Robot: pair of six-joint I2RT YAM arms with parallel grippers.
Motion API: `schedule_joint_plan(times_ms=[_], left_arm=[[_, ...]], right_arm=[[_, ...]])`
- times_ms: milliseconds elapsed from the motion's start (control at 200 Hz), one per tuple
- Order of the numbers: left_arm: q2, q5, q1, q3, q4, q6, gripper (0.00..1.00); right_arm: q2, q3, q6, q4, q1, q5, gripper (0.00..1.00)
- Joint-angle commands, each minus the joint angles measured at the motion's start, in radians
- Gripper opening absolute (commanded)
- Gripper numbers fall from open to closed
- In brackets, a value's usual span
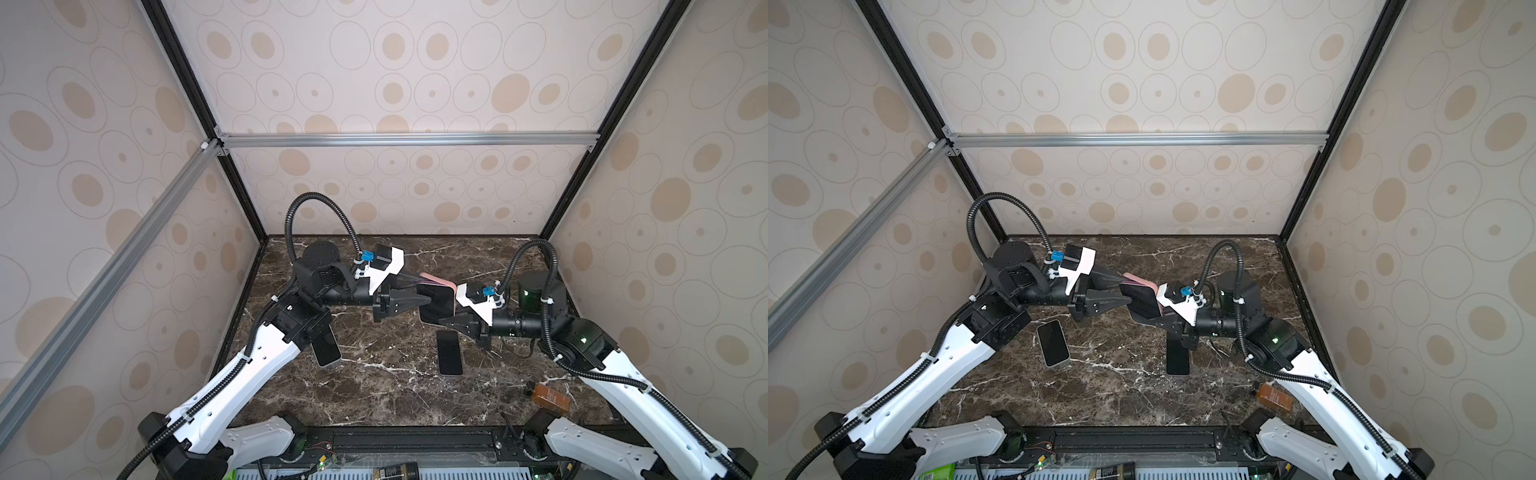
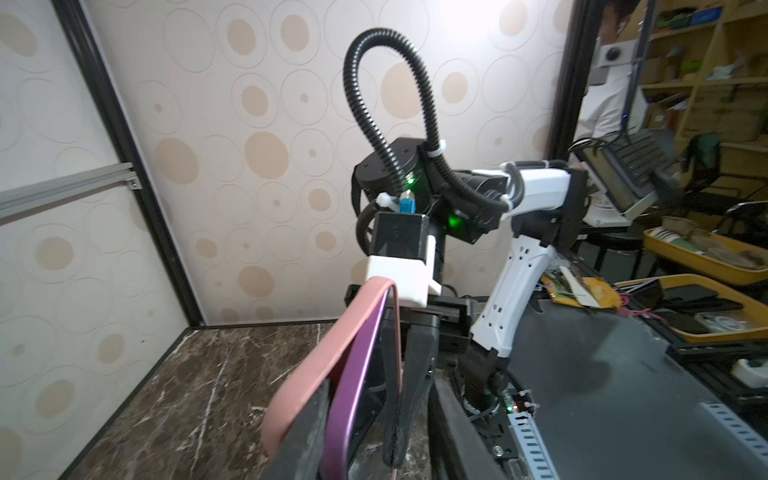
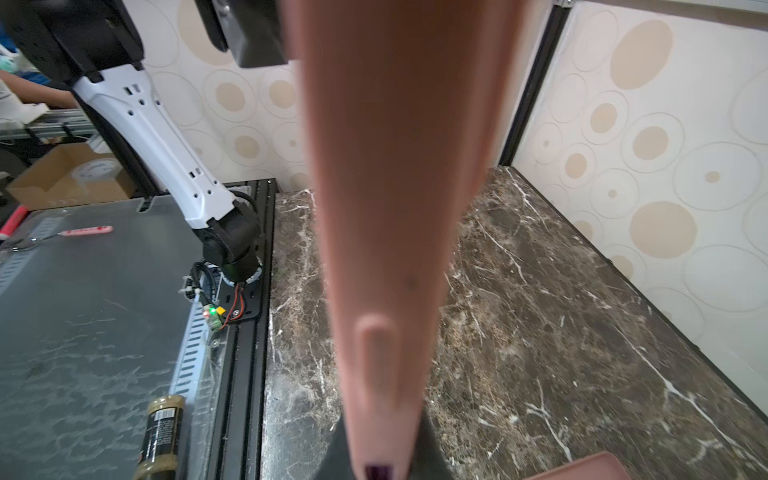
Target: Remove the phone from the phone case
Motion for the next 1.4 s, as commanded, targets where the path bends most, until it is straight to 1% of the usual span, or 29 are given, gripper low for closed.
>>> schedule_joint_plan(times_ms=[0, 115, 230, 395, 695, 850, 920, 1000, 1075, 1240, 1325, 1390], left_arm=[[0.004, 0.139, -0.002, -0.019, -0.011, -0.045, 0.40], [0.009, 0.139, -0.002, -0.028, -0.011, -0.053, 0.40], [0.012, 0.123, -0.002, -0.043, -0.013, -0.057, 0.41], [0.035, 0.090, -0.004, -0.051, -0.061, -0.025, 0.41], [0.051, 0.101, -0.004, -0.104, -0.004, -0.052, 0.40], [0.055, 0.107, -0.006, -0.117, 0.028, -0.064, 0.37], [0.057, 0.107, -0.006, -0.115, 0.029, -0.064, 0.34], [0.058, 0.112, -0.004, -0.114, 0.029, -0.064, 0.34], [0.064, 0.116, -0.005, -0.115, 0.032, -0.069, 0.35], [0.072, 0.120, -0.006, -0.134, 0.078, -0.094, 0.41], [0.072, 0.105, -0.005, -0.134, 0.079, -0.085, 0.40], [0.068, 0.091, -0.005, -0.133, 0.079, -0.080, 0.36]], right_arm=[[-0.011, 0.074, -0.009, 0.173, -0.004, -0.160, 0.00], [0.008, 0.079, 0.033, 0.231, -0.004, -0.177, 0.00], [0.028, 0.087, 0.073, 0.273, -0.005, -0.147, 0.00], [0.045, 0.086, 0.129, 0.346, -0.004, -0.123, 0.00], [0.043, 0.040, 0.275, 0.561, -0.004, -0.123, 0.00], [0.057, 0.052, 0.287, 0.569, -0.005, -0.126, 0.00], [0.054, 0.040, 0.302, 0.594, -0.004, -0.114, 0.00], [0.043, 0.019, 0.327, 0.644, -0.004, -0.091, 0.00], [0.037, 0.005, 0.351, 0.689, -0.005, -0.070, 0.00], [0.048, -0.009, 0.415, 0.782, -0.003, -0.067, 0.00], [0.050, -0.007, 0.400, 0.759, -0.005, -0.068, 0.00], [0.043, -0.009, 0.370, 0.720, -0.005, -0.062, 0.00]])
